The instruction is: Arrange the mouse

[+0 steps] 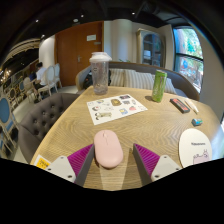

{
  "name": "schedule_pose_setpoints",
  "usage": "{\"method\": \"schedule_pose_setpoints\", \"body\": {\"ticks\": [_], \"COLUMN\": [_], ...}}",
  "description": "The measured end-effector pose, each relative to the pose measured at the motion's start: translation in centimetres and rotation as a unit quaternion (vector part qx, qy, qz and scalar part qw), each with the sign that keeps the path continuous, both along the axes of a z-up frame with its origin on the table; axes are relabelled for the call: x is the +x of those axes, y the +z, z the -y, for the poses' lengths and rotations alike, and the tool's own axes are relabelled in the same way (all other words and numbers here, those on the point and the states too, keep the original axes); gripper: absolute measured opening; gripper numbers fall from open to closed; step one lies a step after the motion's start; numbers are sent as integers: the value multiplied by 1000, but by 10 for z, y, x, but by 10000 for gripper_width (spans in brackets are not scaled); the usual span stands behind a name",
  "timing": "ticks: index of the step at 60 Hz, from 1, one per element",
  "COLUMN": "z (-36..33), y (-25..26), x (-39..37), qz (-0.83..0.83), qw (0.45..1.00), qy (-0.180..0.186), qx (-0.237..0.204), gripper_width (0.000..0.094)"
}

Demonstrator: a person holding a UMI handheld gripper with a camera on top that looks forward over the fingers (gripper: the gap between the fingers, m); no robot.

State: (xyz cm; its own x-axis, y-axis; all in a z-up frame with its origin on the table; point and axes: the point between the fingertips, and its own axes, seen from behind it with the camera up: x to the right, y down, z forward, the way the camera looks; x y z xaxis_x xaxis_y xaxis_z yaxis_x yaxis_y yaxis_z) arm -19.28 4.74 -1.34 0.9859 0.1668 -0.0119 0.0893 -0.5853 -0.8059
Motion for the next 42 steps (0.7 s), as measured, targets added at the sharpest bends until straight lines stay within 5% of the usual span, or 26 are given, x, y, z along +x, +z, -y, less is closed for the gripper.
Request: {"method": "schedule_pose_setpoints", "body": {"ticks": [6, 12, 16, 28, 36, 42], "z": [-18, -33, -32, -22, -17, -3], "y": [0, -2, -2, 6, 113, 190], "x": [7, 18, 20, 12, 52, 130], "qz": [-3, 1, -3, -18, -2, 2], "qw": [1000, 999, 999, 1000, 993, 983], "qy": [-14, -36, -41, -12, -10, -54], "qx": [0, 0, -5, -8, 114, 177], "gripper_width": [747, 543, 511, 398, 398, 398]}}
